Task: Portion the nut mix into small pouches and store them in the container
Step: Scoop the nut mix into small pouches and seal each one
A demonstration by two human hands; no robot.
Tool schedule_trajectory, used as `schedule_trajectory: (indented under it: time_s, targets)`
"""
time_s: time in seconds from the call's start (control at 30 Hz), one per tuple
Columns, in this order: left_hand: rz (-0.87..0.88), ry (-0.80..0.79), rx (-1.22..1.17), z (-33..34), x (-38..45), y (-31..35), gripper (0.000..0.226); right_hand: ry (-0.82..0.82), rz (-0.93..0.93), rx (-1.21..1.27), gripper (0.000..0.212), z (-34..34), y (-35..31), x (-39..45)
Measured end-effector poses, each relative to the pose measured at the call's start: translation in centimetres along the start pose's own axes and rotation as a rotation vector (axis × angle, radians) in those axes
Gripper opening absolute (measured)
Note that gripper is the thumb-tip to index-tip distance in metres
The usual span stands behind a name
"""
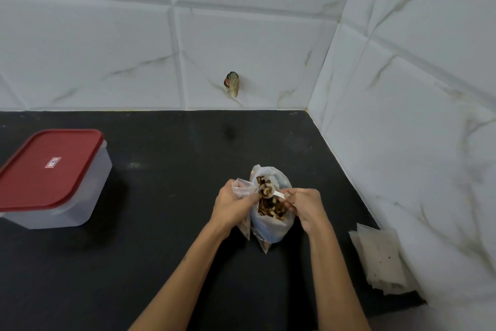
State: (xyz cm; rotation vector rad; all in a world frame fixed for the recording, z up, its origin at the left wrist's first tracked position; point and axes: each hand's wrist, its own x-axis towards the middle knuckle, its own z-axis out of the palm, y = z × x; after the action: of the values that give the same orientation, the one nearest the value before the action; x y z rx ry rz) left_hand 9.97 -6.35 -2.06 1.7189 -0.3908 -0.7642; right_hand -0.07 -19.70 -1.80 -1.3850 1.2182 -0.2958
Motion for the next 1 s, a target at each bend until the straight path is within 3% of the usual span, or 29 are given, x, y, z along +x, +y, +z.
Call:
schedule_trajectory:
  time_s: [0.2, 0.37, 0.47, 0.8, 1.0]
  targets:
    - [0.066, -0.011, 0.119, 0.0, -0.1, -0.1, 0.047, 0.035, -0.067, -0.084, 0.025, 0.7, -0.3, -0.4]
    - [0.127, 0.045, 0.184, 0.4, 0.2, -0.3, 0.025, 0.208, -0.276, -0.402, 0.022, 2.1, -0.8, -1.3]
    - [0.110, 0.036, 0.144, 0.4, 0.7, -0.3, 0.030, 0.220, -0.338, -0.466, 0.024, 2.7, -1.0, -1.8]
    - [0.079, -0.040, -0.049, 0.0, 1.2, -0.6, 0.015, -0.010, -0.178, -0.246, 0.025, 0.9, -0.6, -0.3]
    - [0.099, -0.104, -0.091, 0.0, 1.2, -0.8, 0.016, 0.045, -0.110, -0.133, 0.027, 1.4, 0.4, 0.4]
